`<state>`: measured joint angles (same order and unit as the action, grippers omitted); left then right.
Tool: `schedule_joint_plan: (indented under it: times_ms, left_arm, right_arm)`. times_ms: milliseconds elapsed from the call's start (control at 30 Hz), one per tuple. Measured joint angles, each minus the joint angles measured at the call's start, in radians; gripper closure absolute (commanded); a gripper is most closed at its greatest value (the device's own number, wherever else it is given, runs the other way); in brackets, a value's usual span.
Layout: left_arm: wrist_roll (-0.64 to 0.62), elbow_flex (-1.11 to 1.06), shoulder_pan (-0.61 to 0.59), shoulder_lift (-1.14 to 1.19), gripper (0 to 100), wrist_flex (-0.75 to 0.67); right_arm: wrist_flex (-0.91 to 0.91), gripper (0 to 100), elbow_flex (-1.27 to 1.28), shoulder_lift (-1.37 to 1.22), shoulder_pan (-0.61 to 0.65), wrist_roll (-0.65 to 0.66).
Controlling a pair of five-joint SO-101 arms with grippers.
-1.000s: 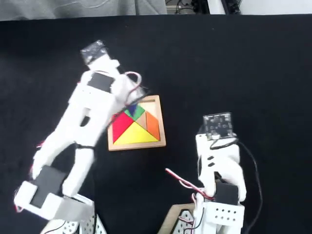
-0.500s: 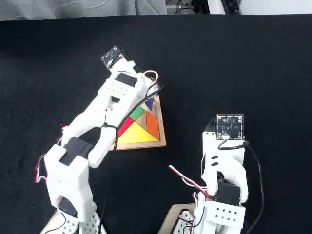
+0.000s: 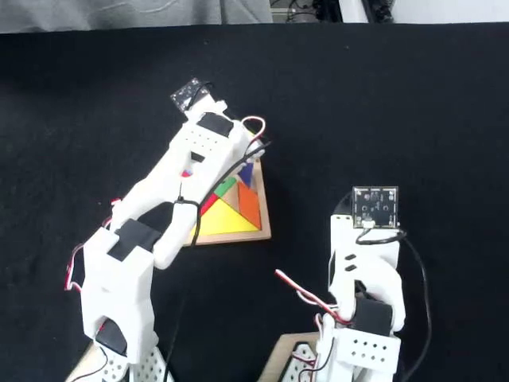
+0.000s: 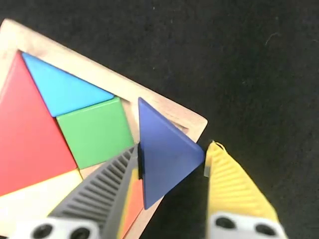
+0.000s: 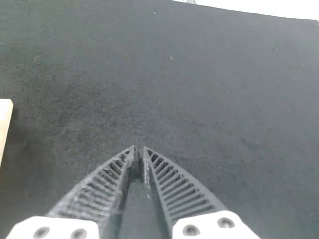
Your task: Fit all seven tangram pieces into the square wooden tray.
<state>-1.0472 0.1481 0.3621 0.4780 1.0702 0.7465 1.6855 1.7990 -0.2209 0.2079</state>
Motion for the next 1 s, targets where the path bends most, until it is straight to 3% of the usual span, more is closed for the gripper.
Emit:
schedule_joint_plan:
  times_ms: [233,400,800,1000]
  left_arm:
    - [0.0,0.0,0.029,0.0,79,0.009]
    - [0.0,0.0,0.032,0.0,72,0.009]
    - [0.0,0.0,0.031,0.0,73,0.009]
    - [0.069,0.172,0.032,0.017,73,0.008]
  right_arm:
    - [0.0,98.7,0.0,0.0,0.0,0.0]
    - [0.0,98.7,0.0,0.0,0.0,0.0]
    - [0.0,98.7,0.0,0.0,0.018,-0.002]
    - [0.0,98.7,0.0,0.0,0.018,-0.002]
